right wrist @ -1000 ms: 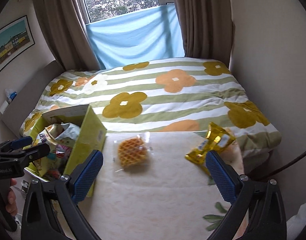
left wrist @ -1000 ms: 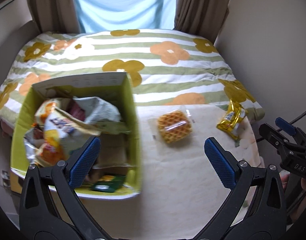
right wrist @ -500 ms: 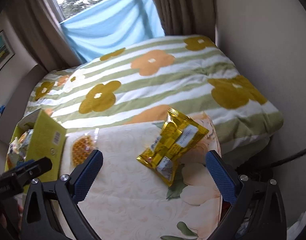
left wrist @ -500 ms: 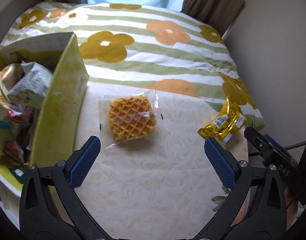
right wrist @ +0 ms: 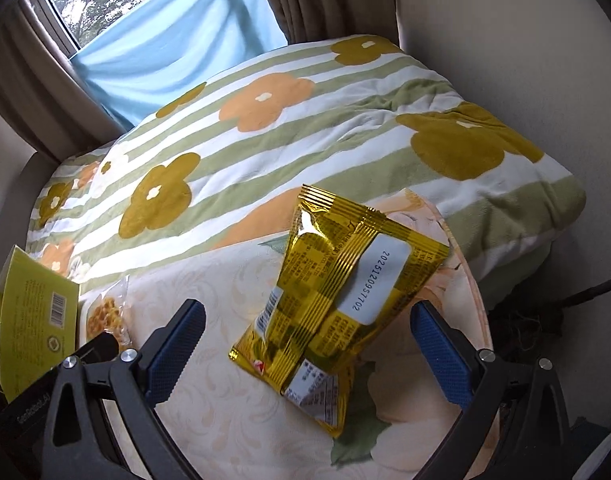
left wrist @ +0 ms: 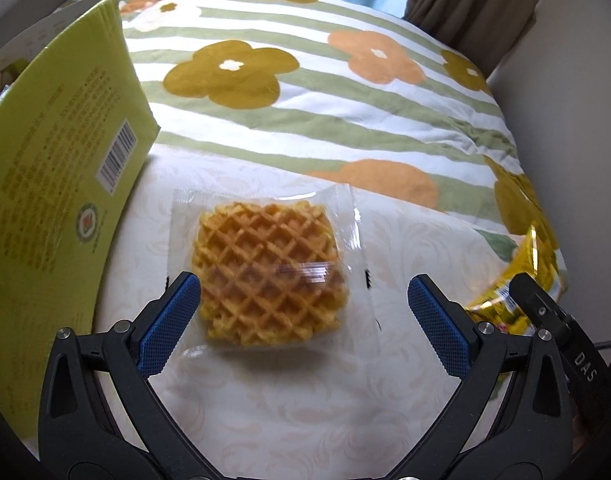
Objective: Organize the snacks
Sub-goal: 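Grasp the wrapped waffle with the left tool while the right tool grasps the gold bag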
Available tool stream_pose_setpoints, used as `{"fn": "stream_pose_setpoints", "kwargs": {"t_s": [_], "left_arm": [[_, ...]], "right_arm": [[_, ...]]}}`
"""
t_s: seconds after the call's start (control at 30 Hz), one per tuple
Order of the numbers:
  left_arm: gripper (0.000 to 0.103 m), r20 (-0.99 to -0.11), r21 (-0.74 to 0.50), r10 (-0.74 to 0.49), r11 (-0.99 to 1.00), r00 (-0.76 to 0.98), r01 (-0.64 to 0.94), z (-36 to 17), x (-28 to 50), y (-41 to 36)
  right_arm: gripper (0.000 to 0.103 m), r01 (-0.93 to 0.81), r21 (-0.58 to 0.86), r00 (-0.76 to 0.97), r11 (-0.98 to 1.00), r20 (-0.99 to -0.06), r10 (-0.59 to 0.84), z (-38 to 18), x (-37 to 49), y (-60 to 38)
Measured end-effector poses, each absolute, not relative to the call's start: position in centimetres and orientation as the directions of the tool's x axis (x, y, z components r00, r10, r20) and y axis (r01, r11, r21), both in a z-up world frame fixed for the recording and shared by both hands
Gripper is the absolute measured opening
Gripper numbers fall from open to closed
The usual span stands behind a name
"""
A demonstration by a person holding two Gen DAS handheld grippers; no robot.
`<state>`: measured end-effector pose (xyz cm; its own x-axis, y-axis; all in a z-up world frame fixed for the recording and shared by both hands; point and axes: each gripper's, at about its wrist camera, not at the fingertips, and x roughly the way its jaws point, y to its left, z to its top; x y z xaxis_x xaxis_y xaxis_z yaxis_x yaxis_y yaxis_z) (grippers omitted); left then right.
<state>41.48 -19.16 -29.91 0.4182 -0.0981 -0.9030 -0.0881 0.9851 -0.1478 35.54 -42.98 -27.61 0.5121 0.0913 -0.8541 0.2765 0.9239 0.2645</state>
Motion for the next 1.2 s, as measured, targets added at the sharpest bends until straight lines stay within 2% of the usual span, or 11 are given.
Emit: {"fn": "stream_pose_setpoints", "kwargs": {"t_s": [0.23,0.43,0.63,0.7,0.73,0.87,1.03,1.2], "left_arm": [[0.103,-0.912,-0.087,-0.037,0.991,0.409,-0.106,-31.2,42.8,-18.5],[0.103,-0.918,-0.044,-0.007,0.996,0.397,-0.084,-32.2,43.6,-18.4],[0.103,-0.918,-0.009,0.021,0.997,0.396,-0.073,-33.5,43.8,-17.9],[0.103,-0.917,-0.012,0.019,0.997,0.398,-0.075,-33.5,43.7,-18.0],[0.102,-0.917,-0.014,0.017,0.997,0.399,-0.076,-33.5,43.7,-18.1],[0.097,-0.913,-0.011,0.02,0.997,0.407,-0.072,-33.4,43.1,-18.0],[0.082,-0.909,-0.002,0.027,0.998,0.416,-0.067,-32.9,42.3,-17.3],[0.079,-0.907,0.001,0.025,0.998,0.42,-0.057,-32.5,42.1,-16.8]], "right_arm": [[0.102,0.298,0.259,0.502,0.919,-0.861,0.08,-29.4,36.5,-42.7],[0.101,0.268,0.192,0.502,0.944,-0.864,0.033,-29.6,37.1,-42.1],[0.088,0.231,0.107,0.499,0.967,-0.866,-0.023,-29.8,37.4,-41.5],[0.078,0.223,0.09,0.503,0.971,-0.863,-0.036,-29.8,37.3,-41.5],[0.076,0.219,0.086,0.506,0.972,-0.862,-0.038,-29.8,37.3,-41.4],[0.074,0.215,0.086,0.506,0.973,-0.862,-0.035,-29.8,37.2,-41.5],[0.068,0.208,0.094,0.508,0.974,-0.861,-0.026,-29.7,37.1,-41.4],[0.061,0.191,0.117,0.519,0.975,-0.855,0.001,-29.4,36.8,-41.2]]}}
